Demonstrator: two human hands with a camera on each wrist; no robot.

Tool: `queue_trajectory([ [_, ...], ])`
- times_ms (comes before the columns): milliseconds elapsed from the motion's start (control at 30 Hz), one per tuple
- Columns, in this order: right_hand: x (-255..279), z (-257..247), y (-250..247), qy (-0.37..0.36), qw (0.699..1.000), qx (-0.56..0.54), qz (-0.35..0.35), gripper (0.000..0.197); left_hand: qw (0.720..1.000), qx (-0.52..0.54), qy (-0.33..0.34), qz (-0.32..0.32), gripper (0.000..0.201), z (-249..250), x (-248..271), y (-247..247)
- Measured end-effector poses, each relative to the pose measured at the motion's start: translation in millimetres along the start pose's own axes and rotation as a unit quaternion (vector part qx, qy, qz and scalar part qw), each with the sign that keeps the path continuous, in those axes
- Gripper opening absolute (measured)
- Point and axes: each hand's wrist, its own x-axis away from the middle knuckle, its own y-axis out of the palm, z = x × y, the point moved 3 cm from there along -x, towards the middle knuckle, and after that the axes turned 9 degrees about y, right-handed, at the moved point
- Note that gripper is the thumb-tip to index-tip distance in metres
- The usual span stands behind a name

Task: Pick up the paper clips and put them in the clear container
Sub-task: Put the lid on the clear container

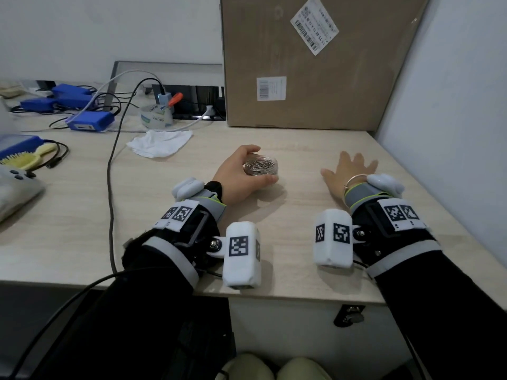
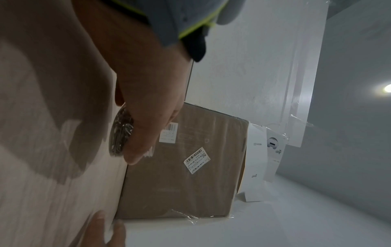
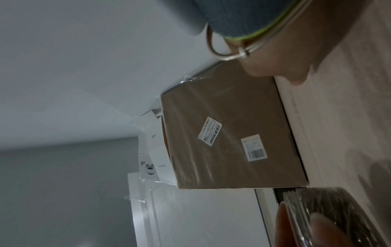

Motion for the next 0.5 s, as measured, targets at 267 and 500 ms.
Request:
queue_trajectory([
  [267, 0.1, -6.1, -0.8, -0.04, 0.996, 0.076, -0.024, 0.033, 1.0, -0.01, 0.001, -0.009, 0.07, -1.4, -1.8, 1.9],
  [500, 18.0, -18.4, -13.4, -0.117, 0.993, -0.027, 0.02, 0.046, 1.0, -0.019, 0.001, -0.021, 0.057, 1.9, -1.5, 5.5],
])
